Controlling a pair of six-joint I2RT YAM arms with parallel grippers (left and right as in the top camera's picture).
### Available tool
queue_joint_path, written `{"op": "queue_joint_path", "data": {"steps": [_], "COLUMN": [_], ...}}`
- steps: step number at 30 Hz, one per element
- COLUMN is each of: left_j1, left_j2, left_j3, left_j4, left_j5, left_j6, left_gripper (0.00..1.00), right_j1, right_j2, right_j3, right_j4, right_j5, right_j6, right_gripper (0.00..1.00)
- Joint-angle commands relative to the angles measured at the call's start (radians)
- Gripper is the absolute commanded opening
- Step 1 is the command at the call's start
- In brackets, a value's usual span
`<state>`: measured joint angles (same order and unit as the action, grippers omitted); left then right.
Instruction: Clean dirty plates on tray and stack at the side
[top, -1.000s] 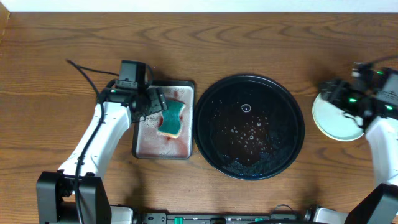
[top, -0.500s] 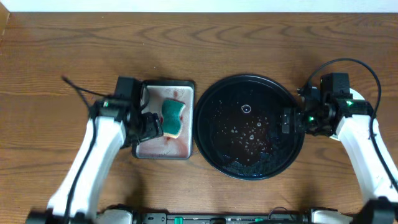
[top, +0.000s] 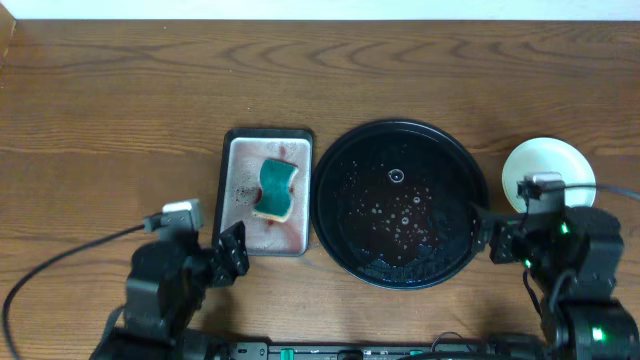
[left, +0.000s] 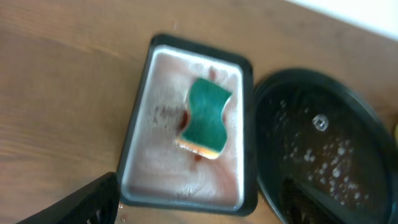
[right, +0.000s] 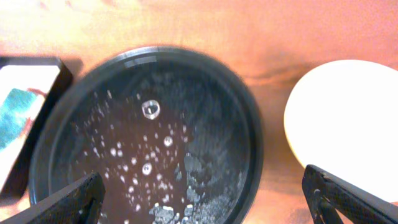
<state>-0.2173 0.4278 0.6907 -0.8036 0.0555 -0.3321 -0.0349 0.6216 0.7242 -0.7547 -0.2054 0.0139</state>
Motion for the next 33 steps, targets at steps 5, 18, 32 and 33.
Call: {"op": "queue_joint_path", "data": {"steps": [5, 18, 32, 33], "left_j1": [-0.003, -0.003, -0.003, -0.003], "left_j2": [-0.104, -0.101, -0.101, -0.101], "left_j3": [-0.012, -0.012, -0.012, -0.012], "left_j4": [-0.008, -0.010, -0.010, -0.010], "left_j5": [-0.019, -0.019, -0.019, -0.019], "left_j6": [0.013, 0.013, 0.013, 0.013], "left_gripper": [0.83, 0.83, 0.84, 0.84], "right_j1": [0.008, 0.008, 0.011, 0.018], "right_j2": [-0.125, -0.123, -0.297, -0.328], "right_j3": [-0.010, -0.010, -0.175, -0.209], "right_j4": [-0.001, -0.021, 0.108, 0.158], "right_j5": [0.021, 0.069, 0.076, 0.068], "right_j6": [-0.011, -0.057, -0.075, -0.074], "right_gripper": [0.99, 0.99, 0.99, 0.99]}}
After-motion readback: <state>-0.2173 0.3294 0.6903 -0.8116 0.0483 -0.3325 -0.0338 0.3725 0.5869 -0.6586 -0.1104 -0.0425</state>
